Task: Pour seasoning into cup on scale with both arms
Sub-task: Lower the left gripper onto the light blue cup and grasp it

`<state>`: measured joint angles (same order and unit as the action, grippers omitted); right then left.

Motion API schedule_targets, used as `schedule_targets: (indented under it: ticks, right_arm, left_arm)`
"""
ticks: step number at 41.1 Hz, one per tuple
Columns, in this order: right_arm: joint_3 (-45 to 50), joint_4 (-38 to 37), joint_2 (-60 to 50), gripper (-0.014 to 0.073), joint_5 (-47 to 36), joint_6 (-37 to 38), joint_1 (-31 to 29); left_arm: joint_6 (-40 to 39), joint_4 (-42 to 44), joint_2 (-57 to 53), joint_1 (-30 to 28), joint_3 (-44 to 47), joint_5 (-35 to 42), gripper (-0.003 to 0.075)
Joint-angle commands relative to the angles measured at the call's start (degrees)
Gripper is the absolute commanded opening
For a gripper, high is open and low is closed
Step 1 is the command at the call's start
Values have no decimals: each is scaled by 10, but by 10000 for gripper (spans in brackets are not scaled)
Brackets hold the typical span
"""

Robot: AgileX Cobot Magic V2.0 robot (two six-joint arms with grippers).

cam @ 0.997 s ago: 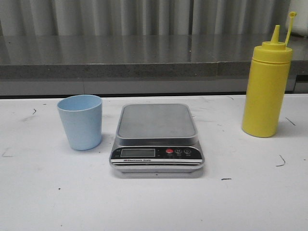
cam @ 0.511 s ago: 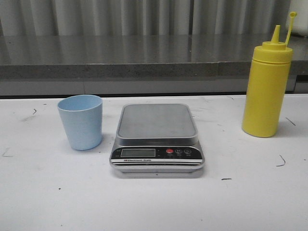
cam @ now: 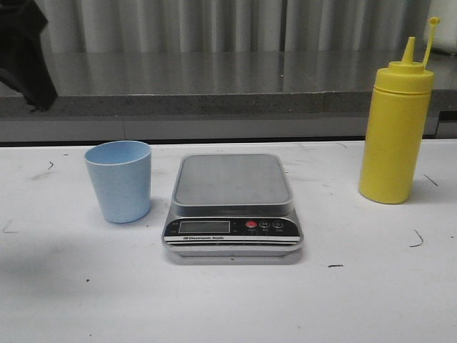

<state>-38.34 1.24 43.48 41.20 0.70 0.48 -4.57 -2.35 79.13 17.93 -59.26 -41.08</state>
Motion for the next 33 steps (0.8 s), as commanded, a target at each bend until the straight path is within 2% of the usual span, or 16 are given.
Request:
schedule_targets:
  ticks: [1,14,23,26,33]
  right_arm:
    - [-18,-1,1,539,-37,-7,-2]
    - [-18,-1,1,539,-37,-7,-2]
    - [-18,-1,1,539,-37,-7,-2]
    - [-18,-1,1,539,-37,-7,-2]
    - [-18,-1,1,539,-37,-7,-2]
  left_arm:
    - [-3,-8,34,4,-54,13,491]
    - [-3,-8,187,4,-177,-33,491]
    - [-3,-8,251,4,-216,-41,486]
    - [-3,-8,258,4,-217,-30,438]
    - [-3,-9,262,4,-217,-10,210]
